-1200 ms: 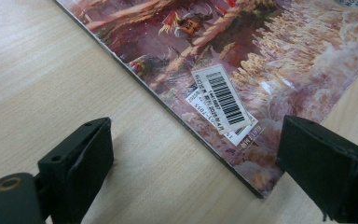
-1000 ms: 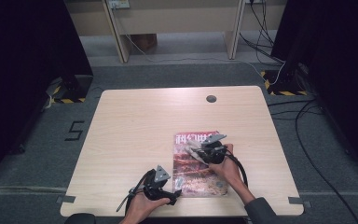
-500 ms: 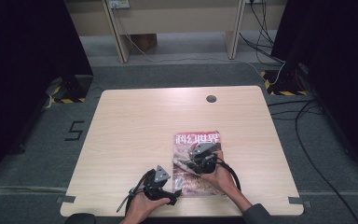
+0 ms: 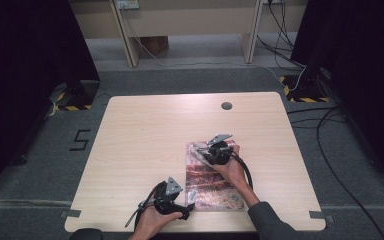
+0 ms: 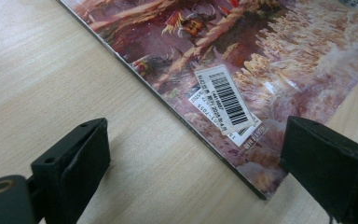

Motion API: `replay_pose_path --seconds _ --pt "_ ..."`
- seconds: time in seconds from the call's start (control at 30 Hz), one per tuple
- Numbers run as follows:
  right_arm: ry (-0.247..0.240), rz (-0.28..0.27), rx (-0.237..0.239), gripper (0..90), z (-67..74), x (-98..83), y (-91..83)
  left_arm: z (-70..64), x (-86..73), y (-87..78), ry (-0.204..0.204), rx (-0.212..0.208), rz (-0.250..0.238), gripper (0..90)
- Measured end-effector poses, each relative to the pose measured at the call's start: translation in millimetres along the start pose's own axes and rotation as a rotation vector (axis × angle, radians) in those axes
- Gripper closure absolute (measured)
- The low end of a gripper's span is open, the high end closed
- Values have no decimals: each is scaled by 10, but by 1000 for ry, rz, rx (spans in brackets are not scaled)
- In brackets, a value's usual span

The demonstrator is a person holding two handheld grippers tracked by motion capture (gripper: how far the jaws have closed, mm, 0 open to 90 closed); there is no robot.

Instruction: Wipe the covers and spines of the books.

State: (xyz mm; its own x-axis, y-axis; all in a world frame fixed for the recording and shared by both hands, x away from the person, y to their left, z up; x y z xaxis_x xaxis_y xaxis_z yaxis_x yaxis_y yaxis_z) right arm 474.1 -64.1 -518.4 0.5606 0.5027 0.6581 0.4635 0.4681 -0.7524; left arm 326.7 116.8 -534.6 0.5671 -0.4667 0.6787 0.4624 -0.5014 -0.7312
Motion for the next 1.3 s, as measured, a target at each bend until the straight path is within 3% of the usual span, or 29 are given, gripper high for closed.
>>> replay_pose_path --seconds 0.2,0.3,0.4,0.5,0.8,0.97,1.3 --pt "16 3 -76 785 -144 57 32 0 -1 1 0 -2 -2 74" --pt "25 10 -83 787 -153 86 52 0 1 1 3 -1 -1 74" --pt "-2 17 -97 790 -120 102 58 2 1 1 4 -2 1 74" --pt "-6 13 -66 791 -64 102 68 -1 0 -1 3 1 0 74" --pt "-112 8 65 791 350 -35 -17 -1 0 -1 3 1 0 74" --pt "-156 12 101 791 497 -155 -118 -4 -2 -4 6 5 -1 74" --pt "-187 23 156 790 668 -497 -412 -20 0 -10 13 9 -8 88"
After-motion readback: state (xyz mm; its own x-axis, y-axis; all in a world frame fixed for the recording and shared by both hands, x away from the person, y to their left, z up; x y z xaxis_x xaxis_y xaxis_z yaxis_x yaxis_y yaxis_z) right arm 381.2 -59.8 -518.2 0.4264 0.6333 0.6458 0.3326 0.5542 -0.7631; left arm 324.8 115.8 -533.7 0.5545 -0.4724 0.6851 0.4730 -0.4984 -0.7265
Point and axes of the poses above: each handheld gripper's, and its own axes: y roughly forward along the jaws, x roughly out of its top, z roughly to its left, the point moved 3 cm from there along y, roughly forward along the jaws, and after that the axes turned 1 degree about z, right-handed, at the moved point
